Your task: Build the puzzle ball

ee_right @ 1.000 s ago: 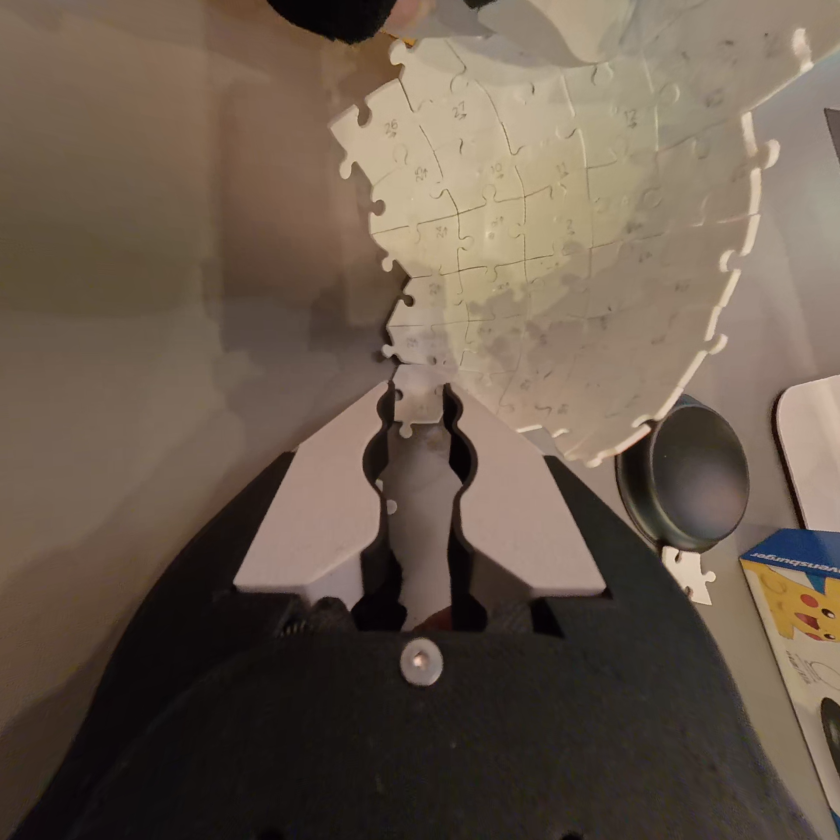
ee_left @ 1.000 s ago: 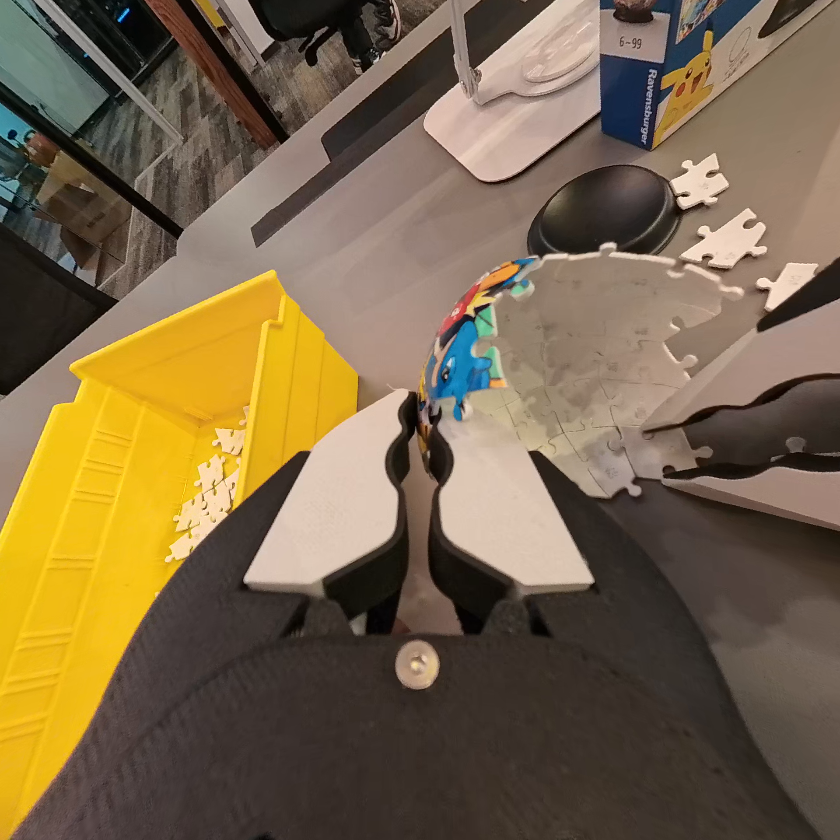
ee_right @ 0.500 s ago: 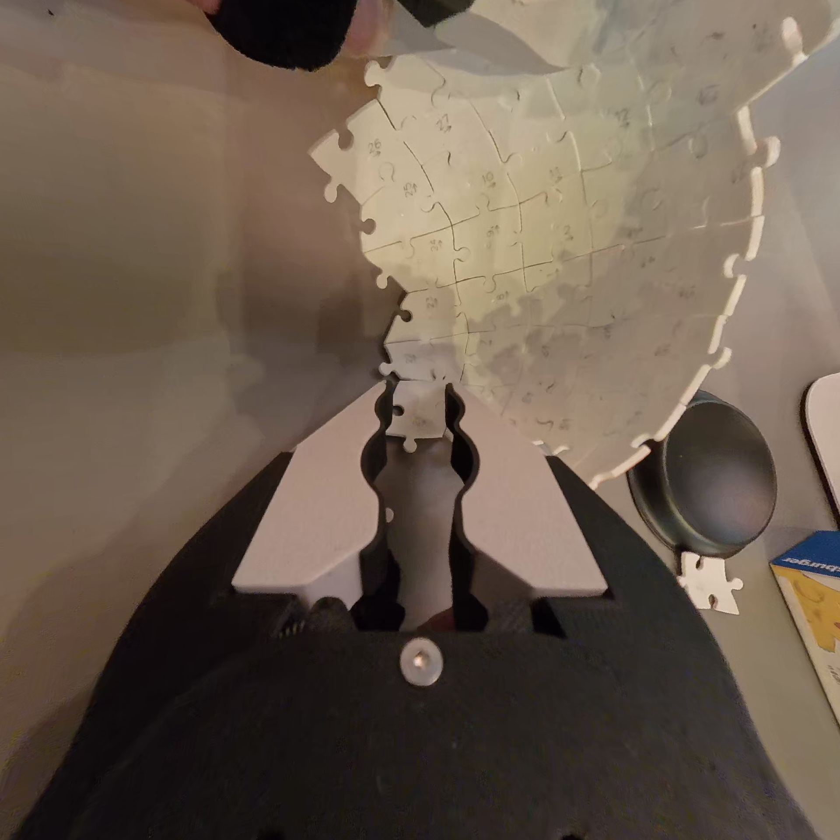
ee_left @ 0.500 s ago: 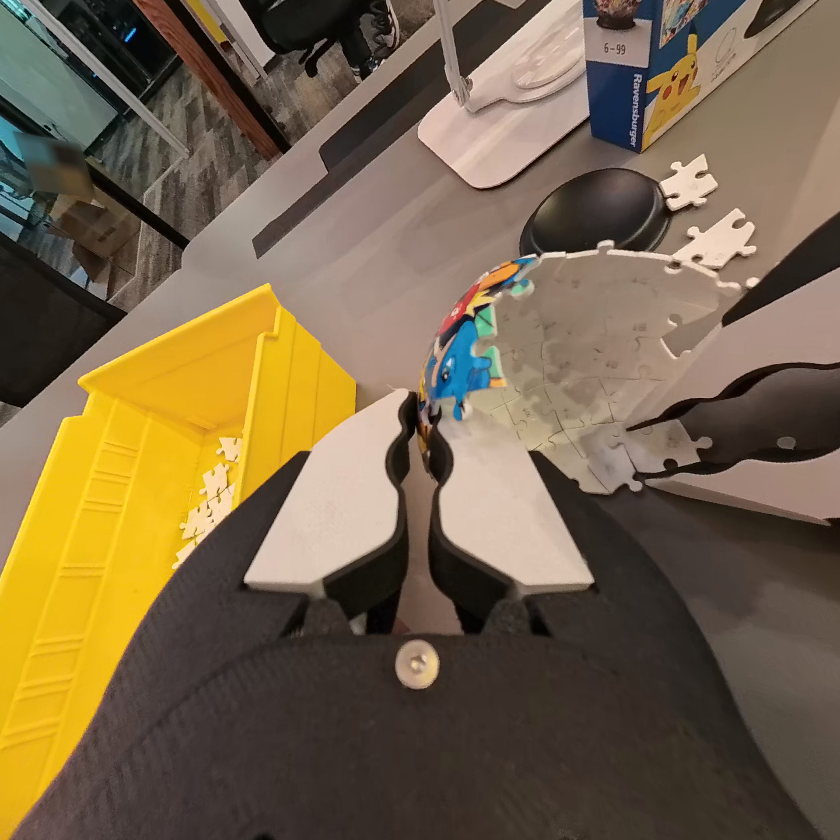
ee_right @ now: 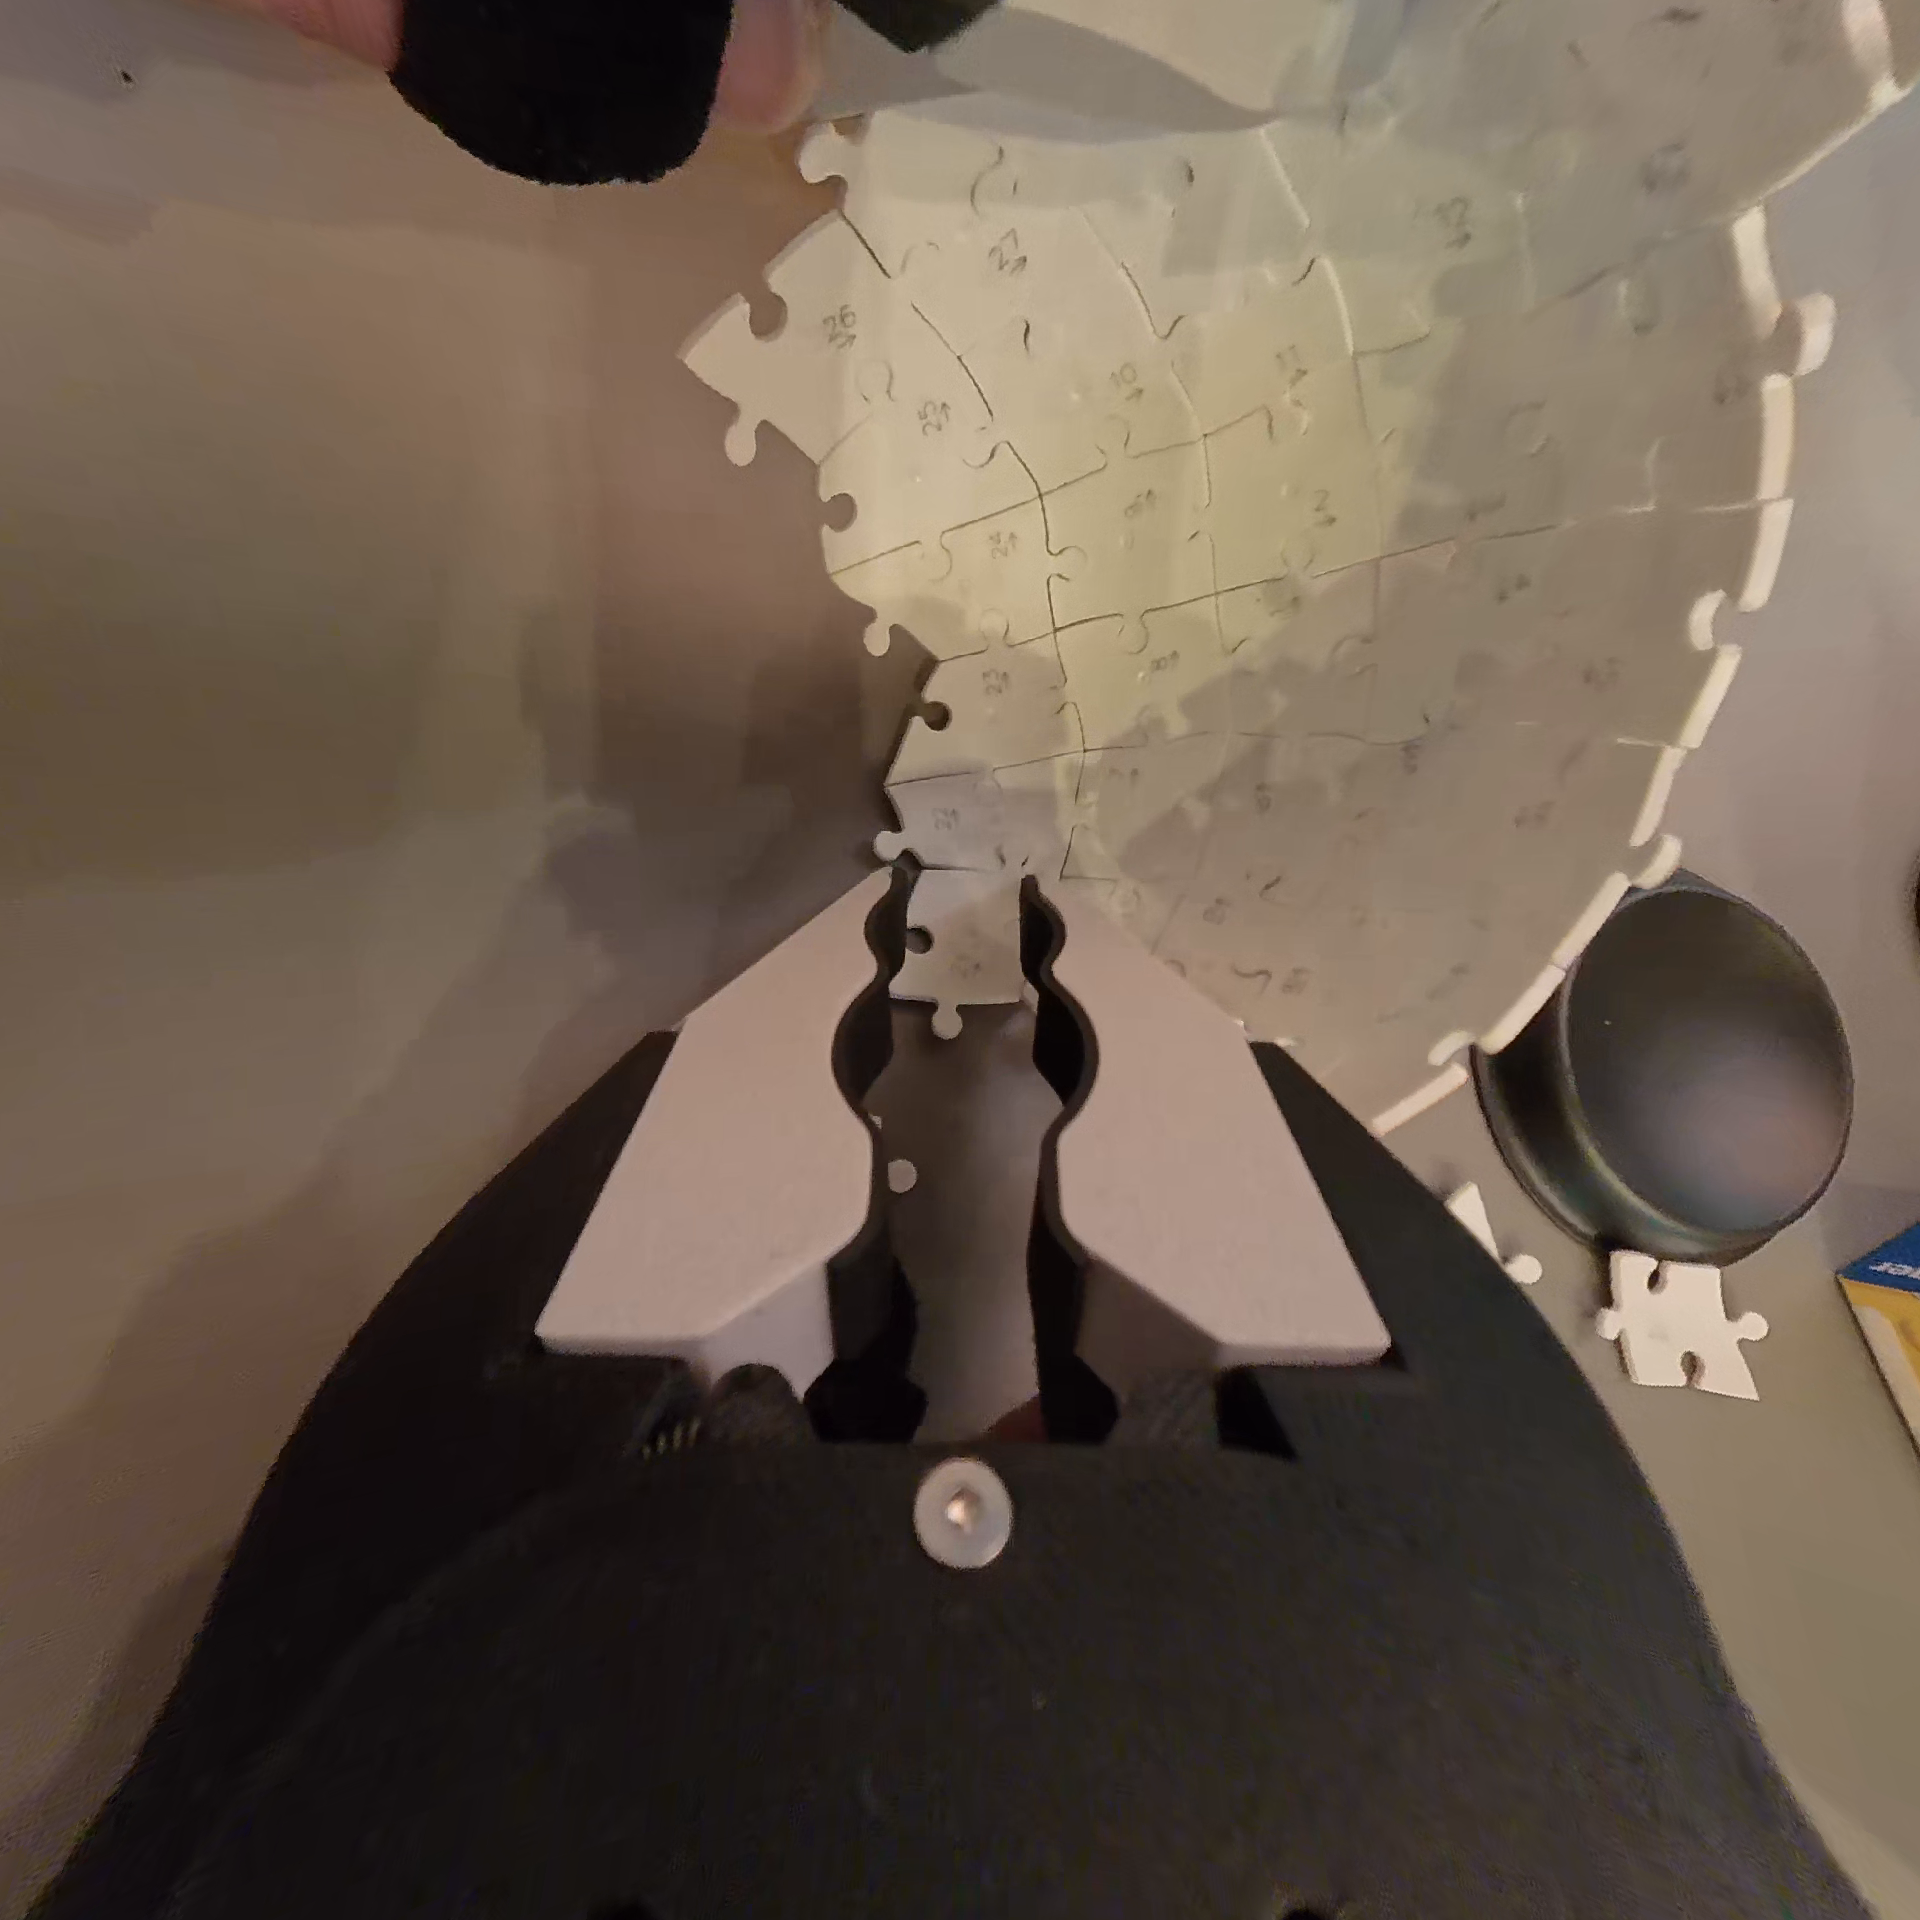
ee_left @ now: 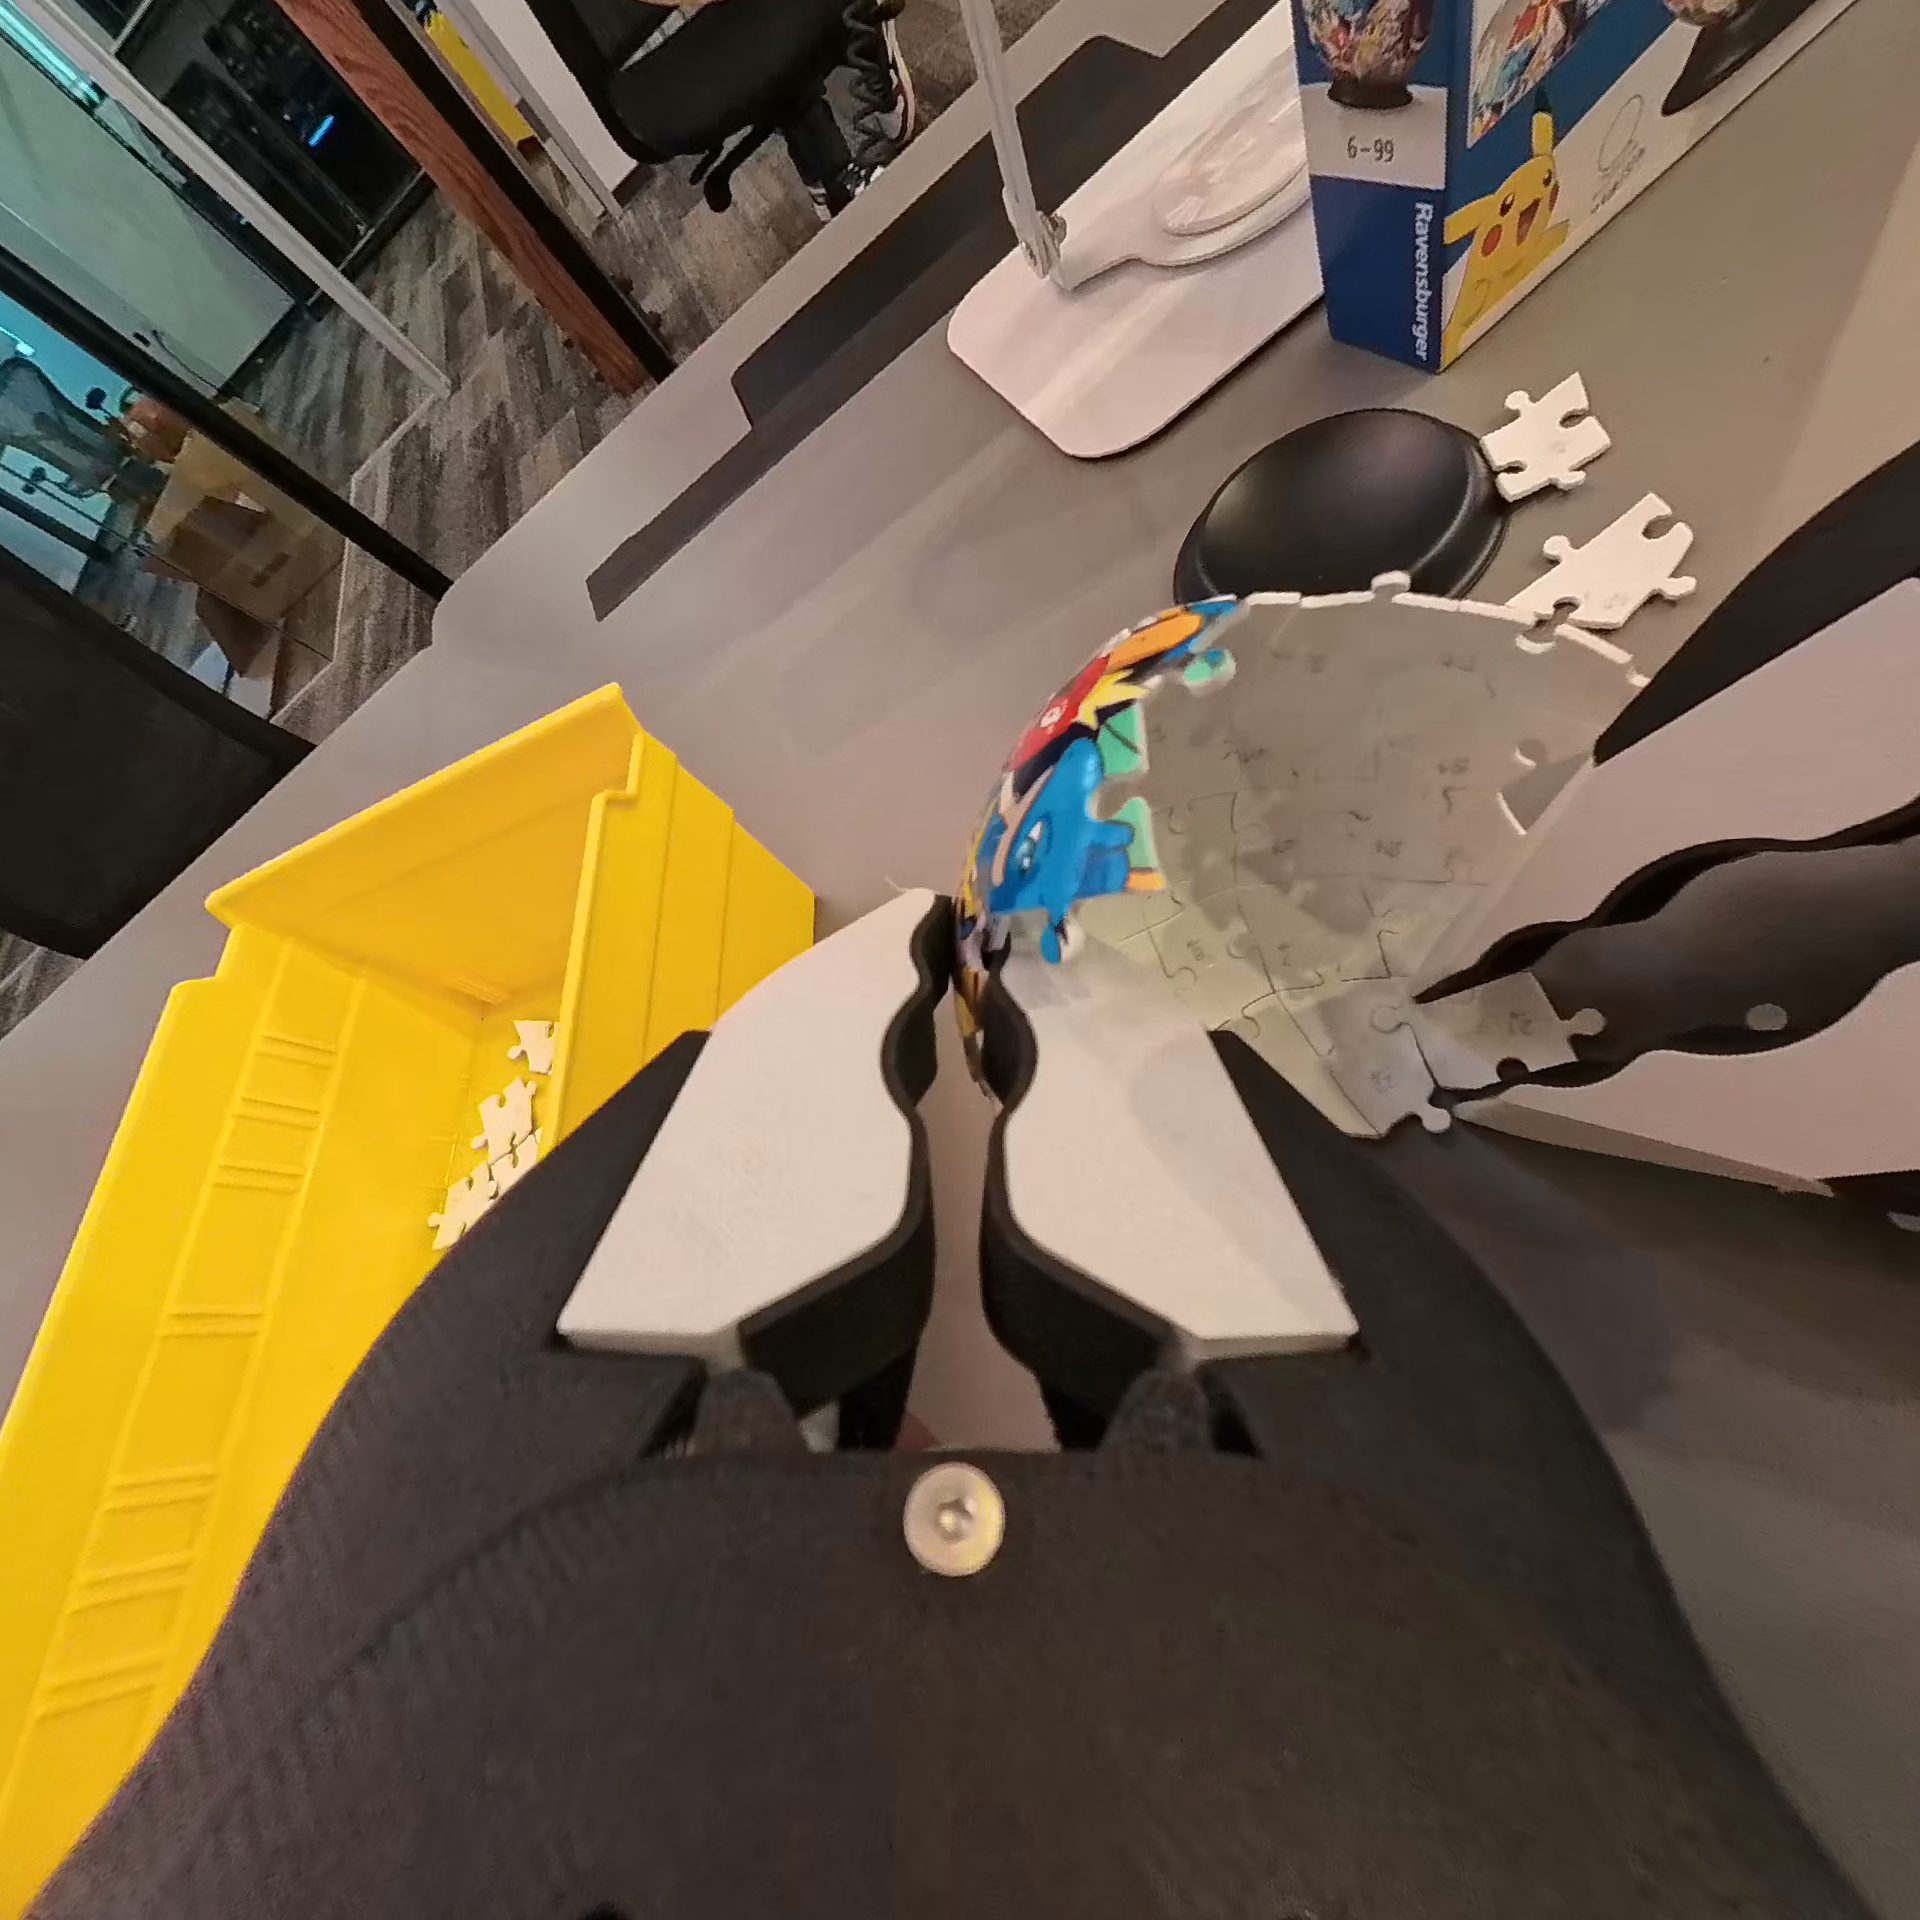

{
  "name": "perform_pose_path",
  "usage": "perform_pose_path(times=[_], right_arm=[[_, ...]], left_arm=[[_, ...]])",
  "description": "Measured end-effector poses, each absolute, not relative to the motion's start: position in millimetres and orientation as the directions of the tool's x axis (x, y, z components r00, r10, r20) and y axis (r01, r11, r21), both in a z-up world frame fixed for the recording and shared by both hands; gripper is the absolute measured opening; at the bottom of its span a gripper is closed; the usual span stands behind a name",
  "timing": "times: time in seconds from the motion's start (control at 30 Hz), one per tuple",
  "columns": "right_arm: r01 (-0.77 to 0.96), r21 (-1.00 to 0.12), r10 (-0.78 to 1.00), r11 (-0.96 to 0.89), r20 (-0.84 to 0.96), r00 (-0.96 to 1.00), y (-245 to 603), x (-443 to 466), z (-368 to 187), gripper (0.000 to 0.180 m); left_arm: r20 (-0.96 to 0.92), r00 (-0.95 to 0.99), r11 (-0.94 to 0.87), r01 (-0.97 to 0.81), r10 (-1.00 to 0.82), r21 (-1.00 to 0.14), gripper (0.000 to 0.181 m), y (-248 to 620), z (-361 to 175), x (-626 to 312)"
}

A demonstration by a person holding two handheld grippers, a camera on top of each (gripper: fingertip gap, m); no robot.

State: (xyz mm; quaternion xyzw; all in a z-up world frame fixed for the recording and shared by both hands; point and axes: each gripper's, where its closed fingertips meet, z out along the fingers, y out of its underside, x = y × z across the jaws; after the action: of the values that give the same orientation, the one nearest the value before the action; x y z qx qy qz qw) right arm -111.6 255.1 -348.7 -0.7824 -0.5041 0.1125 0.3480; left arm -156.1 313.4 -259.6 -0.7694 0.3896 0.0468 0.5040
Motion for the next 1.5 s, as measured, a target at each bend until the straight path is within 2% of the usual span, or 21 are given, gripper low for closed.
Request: perform_pose_path(times=[0.43,0.6,0.8,0.9,1.1,1.33,1.5], right_arm=[[0.651,-0.645,0.830,-0.399,0.049,0.556,255,-111,-350,0.021],[0.660,-0.646,0.830,-0.384,0.072,0.553,256,-111,-350,0.020],[0.651,-0.673,0.842,-0.351,0.078,0.534,254,-109,-335,0.035],[0.657,-0.676,0.857,-0.334,0.072,0.510,250,-107,-330,0.028],[0.687,-0.628,0.864,-0.365,0.046,0.501,243,-106,-347,0.031],[0.641,-0.690,0.863,-0.336,0.047,0.503,244,-104,-317,0.034],[0.580,-0.721,0.855,-0.379,-0.033,0.517,235,-90,-300,0.032]], left_arm=[[-0.483,0.686,-0.171,-0.654,-0.544,-0.737,0.003,310,-257,-153],[-0.493,0.684,-0.168,-0.660,-0.537,-0.732,0.003,310,-257,-153],[-0.485,0.696,-0.186,-0.654,-0.530,-0.734,0.003,313,-261,-157],[-0.478,0.701,-0.192,-0.647,-0.529,-0.738,0.003,313,-261,-157],[-0.478,0.700,-0.192,-0.649,-0.531,-0.736,0.003,313,-261,-156],[-0.456,0.714,-0.212,-0.633,-0.531,-0.744,0.003,314,-262,-158],[-0.413,0.744,-0.250,-0.599,-0.525,-0.761,0.003,315,-264,-162]])
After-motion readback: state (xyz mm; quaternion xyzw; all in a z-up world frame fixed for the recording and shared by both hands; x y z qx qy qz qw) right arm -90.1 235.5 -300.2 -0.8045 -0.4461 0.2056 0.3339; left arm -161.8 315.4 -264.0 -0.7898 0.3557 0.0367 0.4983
